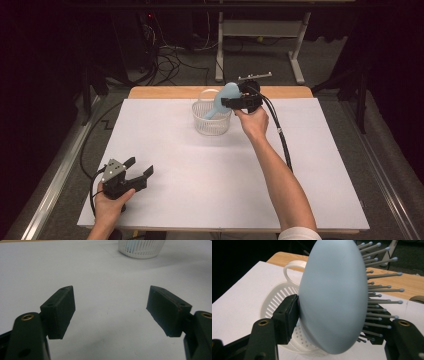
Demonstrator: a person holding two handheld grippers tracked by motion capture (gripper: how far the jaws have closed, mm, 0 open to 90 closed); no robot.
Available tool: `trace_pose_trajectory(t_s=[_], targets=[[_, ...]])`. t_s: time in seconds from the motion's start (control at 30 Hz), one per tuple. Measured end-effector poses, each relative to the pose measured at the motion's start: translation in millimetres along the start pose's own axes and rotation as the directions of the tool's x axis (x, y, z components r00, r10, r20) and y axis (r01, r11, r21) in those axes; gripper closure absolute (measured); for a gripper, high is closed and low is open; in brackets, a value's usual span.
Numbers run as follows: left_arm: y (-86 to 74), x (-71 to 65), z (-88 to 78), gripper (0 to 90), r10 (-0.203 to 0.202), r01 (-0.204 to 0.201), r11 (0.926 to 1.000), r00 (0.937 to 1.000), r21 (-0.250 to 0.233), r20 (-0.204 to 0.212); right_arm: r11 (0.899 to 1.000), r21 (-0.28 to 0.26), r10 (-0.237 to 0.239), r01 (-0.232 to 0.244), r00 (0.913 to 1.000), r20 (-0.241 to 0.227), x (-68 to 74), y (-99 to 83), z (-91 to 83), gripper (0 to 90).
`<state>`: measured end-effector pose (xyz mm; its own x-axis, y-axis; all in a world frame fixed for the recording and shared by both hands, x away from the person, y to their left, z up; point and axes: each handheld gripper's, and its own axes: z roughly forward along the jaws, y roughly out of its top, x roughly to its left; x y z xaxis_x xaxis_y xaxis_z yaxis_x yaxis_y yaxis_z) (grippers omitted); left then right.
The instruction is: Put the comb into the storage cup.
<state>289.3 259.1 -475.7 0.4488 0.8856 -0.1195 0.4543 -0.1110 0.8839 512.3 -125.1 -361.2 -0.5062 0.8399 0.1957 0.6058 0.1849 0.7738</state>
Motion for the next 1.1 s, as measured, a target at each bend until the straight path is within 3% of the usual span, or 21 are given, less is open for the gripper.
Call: trace_pose_trajectory(t_s=[0.77, 1.1], targets=[[0.1, -0.6, -0.1, 23.6, 0.000, 0.000, 1.0000, 1.0000, -0.002, -0.002, 1.000, -0.025, -0.003, 0.003, 1.0000, 0.003, -8.2, -3.7, -9.8, 31.9], [0.1, -1.1, -0.3, 23.6, 0.001, -0.001, 1.0000, 1.0000, -0.005, 0.000, 0.999, -0.040, -0.034, 0.034, 0.9994, 0.012, -7.9, -1.9, -15.6, 28.7]])
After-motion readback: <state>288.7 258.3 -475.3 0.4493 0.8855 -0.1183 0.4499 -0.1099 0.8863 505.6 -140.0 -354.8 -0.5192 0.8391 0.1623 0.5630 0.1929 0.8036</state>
